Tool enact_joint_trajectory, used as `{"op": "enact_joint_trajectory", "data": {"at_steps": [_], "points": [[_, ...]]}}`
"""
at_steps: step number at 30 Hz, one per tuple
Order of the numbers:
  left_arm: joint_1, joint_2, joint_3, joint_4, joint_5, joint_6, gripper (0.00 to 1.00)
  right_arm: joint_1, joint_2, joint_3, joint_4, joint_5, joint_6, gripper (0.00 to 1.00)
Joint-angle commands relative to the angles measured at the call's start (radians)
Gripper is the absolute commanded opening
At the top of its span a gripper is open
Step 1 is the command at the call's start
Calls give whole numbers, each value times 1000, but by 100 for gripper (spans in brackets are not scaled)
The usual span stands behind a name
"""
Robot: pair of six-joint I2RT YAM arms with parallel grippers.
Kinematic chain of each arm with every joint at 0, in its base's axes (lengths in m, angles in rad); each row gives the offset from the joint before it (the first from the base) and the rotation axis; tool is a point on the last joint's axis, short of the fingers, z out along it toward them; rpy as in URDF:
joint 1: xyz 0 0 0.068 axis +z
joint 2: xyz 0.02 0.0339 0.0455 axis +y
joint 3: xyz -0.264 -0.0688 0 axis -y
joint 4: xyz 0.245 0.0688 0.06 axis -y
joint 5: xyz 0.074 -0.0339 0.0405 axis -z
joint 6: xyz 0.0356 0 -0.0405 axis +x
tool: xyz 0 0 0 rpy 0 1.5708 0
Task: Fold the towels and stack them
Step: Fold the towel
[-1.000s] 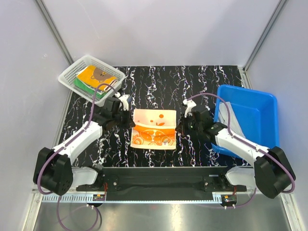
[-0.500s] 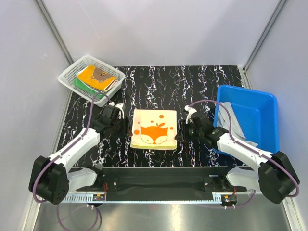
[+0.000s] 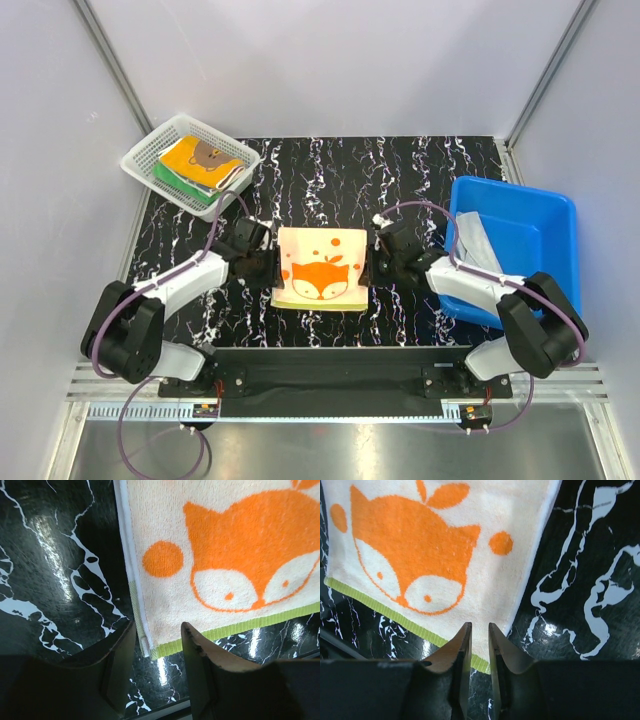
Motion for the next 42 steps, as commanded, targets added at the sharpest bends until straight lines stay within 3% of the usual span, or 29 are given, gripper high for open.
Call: {"op": "enact_joint_trajectory", "data": {"at_steps": [1,10,13,15,24,28,32,38,42], "points": [[-13,12,-9,47,15,-7,46,16,-42,-26,24,22,64,27],[-26,70,-31,40,-1,-13,35,16,-94,-42,-8,39,82,28],[-34,78,-37,33,-4,-18,19,16,-77,-60,-6,41,110,28],[-42,73,-31,8,-25,-19,0,16,-71,-68,-3,41,128,27],[-43,19,63,-120,-47,-42,0,15,-71,-80,-19,87,127,29],[-43,27,28,-96,-60,-62,0,15,-67,-89,-10,81,134,30],[-43,62,9,-77,-59,-72,1,18,-65,-94,-6,56,162,37],[-43,50,55,-141,-137,-50,32,36,-62,-112,-22,75,211,39],[-43,9,71,-151,-88,-45,37,44,-50,-141,55,27,237,35]]}}
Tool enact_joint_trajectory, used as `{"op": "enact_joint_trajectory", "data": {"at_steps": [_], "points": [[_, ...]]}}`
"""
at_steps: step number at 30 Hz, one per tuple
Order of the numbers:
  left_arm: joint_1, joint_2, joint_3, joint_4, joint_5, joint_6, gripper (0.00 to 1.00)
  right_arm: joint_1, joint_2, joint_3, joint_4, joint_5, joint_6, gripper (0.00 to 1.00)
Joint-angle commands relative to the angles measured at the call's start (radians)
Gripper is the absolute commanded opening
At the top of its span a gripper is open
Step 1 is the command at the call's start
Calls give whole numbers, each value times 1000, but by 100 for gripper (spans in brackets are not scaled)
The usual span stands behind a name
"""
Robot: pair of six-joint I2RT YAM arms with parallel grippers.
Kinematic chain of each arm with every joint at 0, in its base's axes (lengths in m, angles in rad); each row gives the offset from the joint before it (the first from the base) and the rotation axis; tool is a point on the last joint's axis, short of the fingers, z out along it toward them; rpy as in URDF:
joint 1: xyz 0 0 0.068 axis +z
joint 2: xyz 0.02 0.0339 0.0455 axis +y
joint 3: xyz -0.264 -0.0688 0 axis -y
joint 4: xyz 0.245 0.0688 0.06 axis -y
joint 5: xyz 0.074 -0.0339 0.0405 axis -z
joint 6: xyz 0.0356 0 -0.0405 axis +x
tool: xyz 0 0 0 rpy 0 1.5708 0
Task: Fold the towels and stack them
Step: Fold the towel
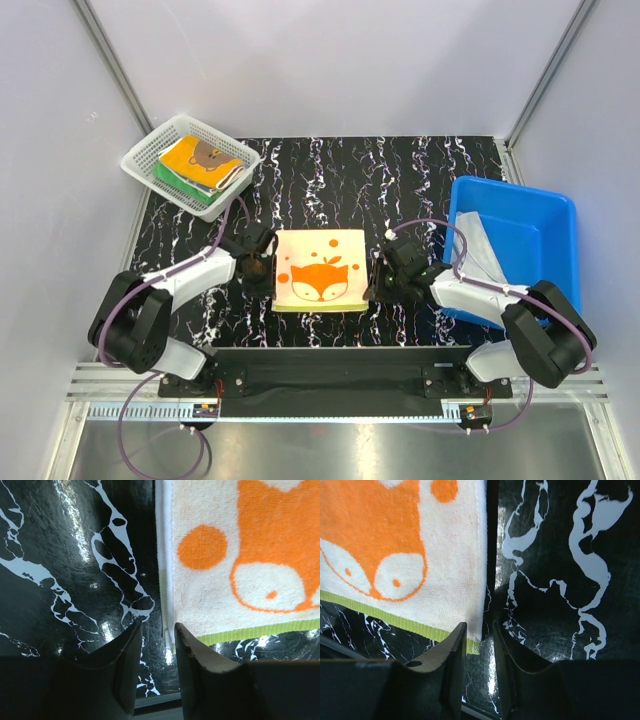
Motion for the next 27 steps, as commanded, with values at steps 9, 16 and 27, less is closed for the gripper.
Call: {"op": "enact_joint_trajectory", "data": {"at_steps": [9,16,27], "points": [[-5,-29,-32,68,101,-23,35,37,48,-19,92,0,59,34],[-6,7,-38,85,104,-20,16,40,37,-30,90,11,62,36],[-3,-19,52,-41,35,3,0,40,68,-15,93,8,56,41]]}}
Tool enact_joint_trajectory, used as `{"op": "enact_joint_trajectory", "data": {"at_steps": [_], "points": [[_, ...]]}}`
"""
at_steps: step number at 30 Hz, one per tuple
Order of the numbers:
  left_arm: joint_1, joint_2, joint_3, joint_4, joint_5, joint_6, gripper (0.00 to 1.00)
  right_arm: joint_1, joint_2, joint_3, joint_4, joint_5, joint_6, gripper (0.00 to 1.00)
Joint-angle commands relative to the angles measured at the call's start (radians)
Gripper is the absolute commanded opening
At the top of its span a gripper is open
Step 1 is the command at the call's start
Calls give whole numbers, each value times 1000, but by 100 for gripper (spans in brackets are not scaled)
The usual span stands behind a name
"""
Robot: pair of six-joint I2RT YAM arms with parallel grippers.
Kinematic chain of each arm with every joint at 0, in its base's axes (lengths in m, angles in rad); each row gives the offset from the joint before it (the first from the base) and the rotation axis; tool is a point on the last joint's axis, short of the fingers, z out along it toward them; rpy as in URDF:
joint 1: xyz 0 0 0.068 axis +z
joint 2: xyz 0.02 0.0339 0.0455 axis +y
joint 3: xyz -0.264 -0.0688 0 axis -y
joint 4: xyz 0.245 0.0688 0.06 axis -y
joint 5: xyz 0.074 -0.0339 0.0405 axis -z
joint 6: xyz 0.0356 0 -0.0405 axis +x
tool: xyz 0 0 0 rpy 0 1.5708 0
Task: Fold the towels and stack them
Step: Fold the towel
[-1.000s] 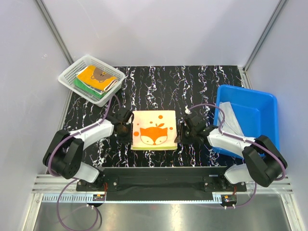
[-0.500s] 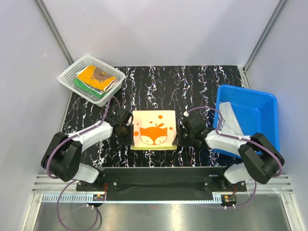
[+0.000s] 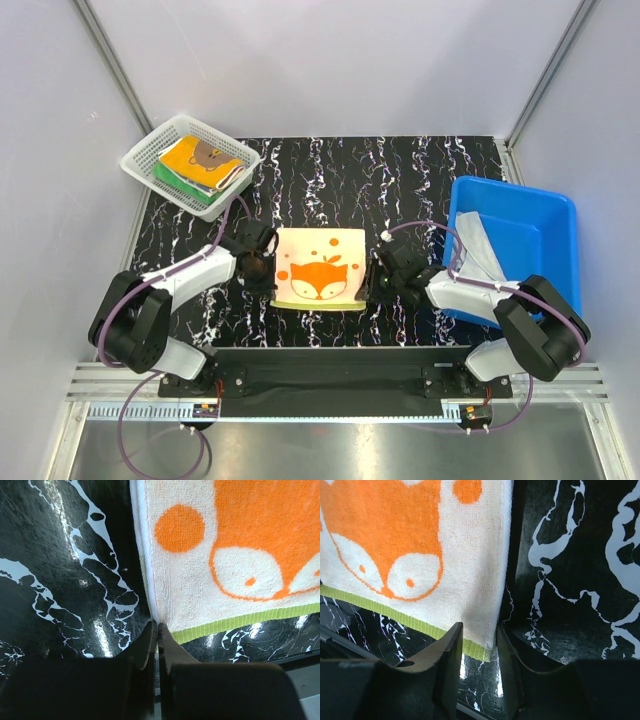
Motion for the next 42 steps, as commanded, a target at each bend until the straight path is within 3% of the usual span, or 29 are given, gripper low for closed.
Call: {"op": "enact_joint_trajectory", "data": {"at_steps": [1,4,7,9,12,14,16,17,22,26,30,32,33,34,36,40,42], "points": [[-3,-10,28,-18,-18,17,0,11,28,3,9,23,3,41],[-3,7,7,7,7,14,0,13,36,6,12,25,11,40],[-1,11,-10,8,-13,15,0,13,39,0,7,43,11,30],[-3,16,-24,5,-35,17,0,13,39,-3,-6,66,11,15],[-3,17,-35,1,-75,11,0,11,22,-19,-6,71,14,9],[-1,16,-32,-4,-95,5,0,13,8,-26,24,47,14,16],[-3,16,-24,-7,-95,2,0,11,-1,-37,64,-3,21,36],[-3,16,-21,-10,-95,2,0,13,-13,-40,70,-16,24,39],[-3,31,-18,-22,-113,2,0,16,-47,-52,55,6,29,33],[-3,45,-41,-7,-113,-4,0,16,-24,-57,50,25,26,20],[-4,53,-36,-15,-115,-8,1,17,-18,-69,69,13,30,18],[-3,45,-18,-42,-142,-1,6,16,-33,-63,61,5,26,20],[-3,31,16,-57,-150,3,9,17,-42,-40,16,2,20,27],[-4,24,43,-92,-157,9,21,16,-56,-23,-15,5,-3,32],[-1,10,147,-129,-191,46,31,14,-101,32,-89,5,-43,41],[17,60,359,-173,-196,207,37,-20,-102,170,-163,-21,-253,44],[31,115,430,-173,-170,302,44,-81,-49,260,-174,-112,-330,44]]}}
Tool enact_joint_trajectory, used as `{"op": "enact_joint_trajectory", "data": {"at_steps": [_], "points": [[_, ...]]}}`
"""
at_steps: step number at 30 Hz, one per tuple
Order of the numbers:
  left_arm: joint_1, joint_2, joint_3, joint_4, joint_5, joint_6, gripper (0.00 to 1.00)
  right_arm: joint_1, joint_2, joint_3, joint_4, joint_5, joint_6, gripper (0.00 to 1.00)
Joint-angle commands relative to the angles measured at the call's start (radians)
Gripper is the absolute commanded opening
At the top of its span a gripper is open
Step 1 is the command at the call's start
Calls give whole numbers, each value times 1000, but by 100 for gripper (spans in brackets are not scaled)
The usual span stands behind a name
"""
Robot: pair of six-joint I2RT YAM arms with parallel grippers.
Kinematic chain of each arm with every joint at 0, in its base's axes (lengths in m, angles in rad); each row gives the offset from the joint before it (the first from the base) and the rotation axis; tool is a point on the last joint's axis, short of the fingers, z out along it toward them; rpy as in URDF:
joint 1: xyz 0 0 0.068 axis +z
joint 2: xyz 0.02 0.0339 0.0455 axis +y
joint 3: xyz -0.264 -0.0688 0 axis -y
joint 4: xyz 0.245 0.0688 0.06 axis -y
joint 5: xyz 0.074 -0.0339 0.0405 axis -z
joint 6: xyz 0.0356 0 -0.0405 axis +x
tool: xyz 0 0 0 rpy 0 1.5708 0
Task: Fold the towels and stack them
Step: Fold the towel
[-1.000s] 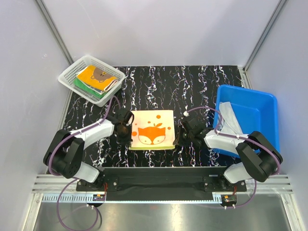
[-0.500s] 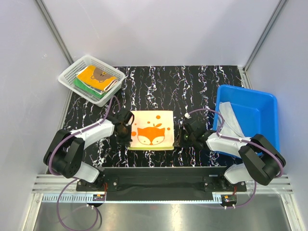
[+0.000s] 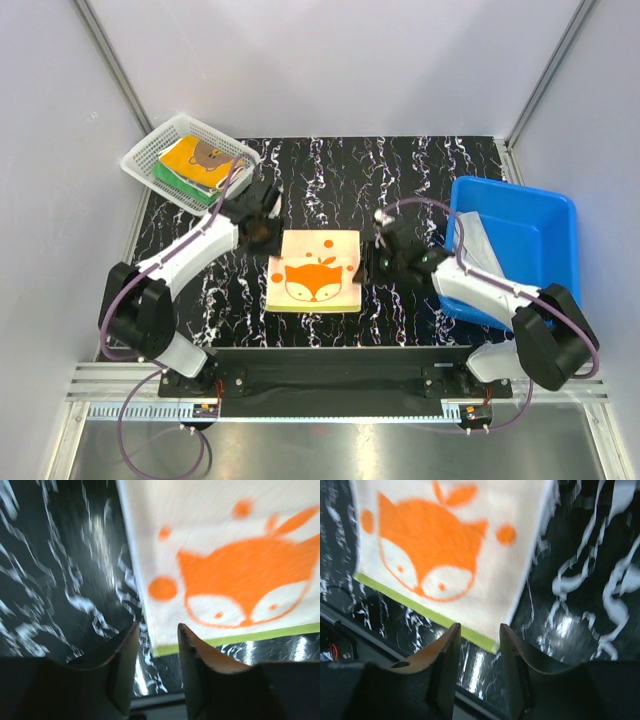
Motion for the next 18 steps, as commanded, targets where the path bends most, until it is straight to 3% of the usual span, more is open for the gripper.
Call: {"op": "enact_joint_trajectory", "data": {"at_steps": [1,3,4,7,11,18], "points": [[42,64,161,21,64,226,46,-87,71,169,-37,-117,-237,44],[85,109,184,55,126,257,47,-166,136,263,-40,-238,-298,44],[136,127,207,83,206,290,47,-186,208,300,-57,-264,-368,44],[197,206,246,109,267,355,47,-220,344,474,-174,-330,-542,48],[233,350,356,72,312,481,47,-275,489,687,-281,-411,-660,57],[247,486,457,69,323,571,47,-372,736,939,-458,-534,-780,57]]}}
